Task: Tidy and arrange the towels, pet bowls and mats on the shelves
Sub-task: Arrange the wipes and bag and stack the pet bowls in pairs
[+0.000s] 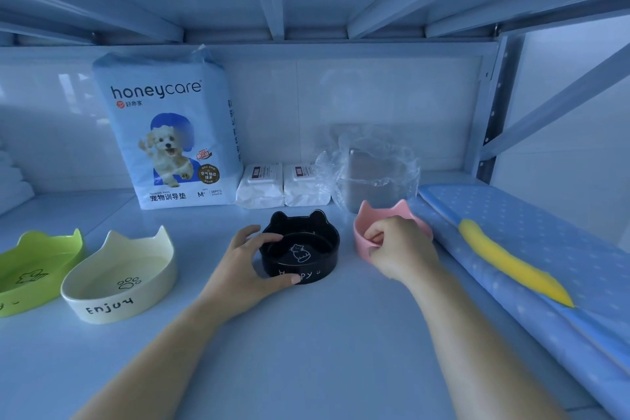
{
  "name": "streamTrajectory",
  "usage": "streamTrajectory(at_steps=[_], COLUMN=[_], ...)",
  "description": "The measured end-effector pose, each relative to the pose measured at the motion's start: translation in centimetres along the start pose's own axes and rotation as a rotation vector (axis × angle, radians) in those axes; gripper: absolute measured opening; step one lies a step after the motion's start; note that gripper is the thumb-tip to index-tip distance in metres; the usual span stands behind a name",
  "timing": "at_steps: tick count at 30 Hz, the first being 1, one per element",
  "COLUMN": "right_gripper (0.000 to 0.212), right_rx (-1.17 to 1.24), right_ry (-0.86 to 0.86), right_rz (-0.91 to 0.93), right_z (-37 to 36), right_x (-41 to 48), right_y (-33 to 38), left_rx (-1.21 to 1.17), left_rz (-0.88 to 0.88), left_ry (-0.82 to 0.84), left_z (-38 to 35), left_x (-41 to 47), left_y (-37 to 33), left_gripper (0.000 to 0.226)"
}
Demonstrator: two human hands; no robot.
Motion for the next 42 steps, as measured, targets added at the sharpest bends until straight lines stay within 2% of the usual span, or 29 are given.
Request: streamTrajectory(at_steps=[6,12,17,22,24,27,29,34,37,39,42], right_gripper=[0.022,0.025,0.027,0.018,0.014,0.021,0.018,0.028,0.027,0.027,0.026], right_rx=[0.041,-0.065,0.058,0.014,0.016,0.039,0.048,0.062,0.057,0.063,0.096], right_ry=[0.051,0.051,0.024,0.059,0.06,0.113,0.15,0.152,0.125,0.1,0.052], right_rz=[0.006,-0.004,-0.073,-0.014,-0.012,-0.011,-0.013,-0.033,-0.043,-0.04,-0.058], right_z=[-0.7,-0.3,-0.9,-1.2,-1.0,-0.9,-0.9,-0.5,-0.6,-0.7,-0.7], right_x=[0.4,0.4,0.8,0.7,0.4,-0.1,-0.2,-0.2,-0.1,0.0,0.1], right_y=[-0.6,-0.5,-1.4,-0.7,-0.5,-0.1,-0.2,-0.7,-0.8,-0.8,-0.7], left_rx=[0.032,-0.012,-0.03,-0.031,-0.027,-0.012,-0.004,-0.083,-0.127,-0.106,-0.066], left_rz=[0.0,0.017,0.008,0.016,0.036,0.098,0.139,0.152,0.181,0.182,0.135], left_ry=[0.01,0.016,0.035,0.033,0.028,0.042,0.067,0.039,0.028,0.024,0.005], left_z=[-0.6,-0.9,-0.9,-0.9,-1.0,-1.4,-1.6,-2.6,-3.1,-3.2,-3.2], left_x=[0.4,0.8,0.8,0.6,0.5,0.8,1.3,2.0,2.0,2.2,2.2], left_y=[-0.3,0.1,0.1,0.0,-0.1,-0.4,-0.8,-2.0,-1.1,-0.8,-0.9], left_gripper=[0.069,0.087,0.085,0.082,0.082,0.086,0.09,0.069,0.101,0.109,0.091])
Point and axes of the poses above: each hand's wrist, its own x-axis towards the middle knuckle, its own z-axis out of the back of the hand, y = z × x, the point moved 8 cm from there along x, towards the middle knuckle, and after that the axes turned 3 degrees about z, right-handed, at the moved point
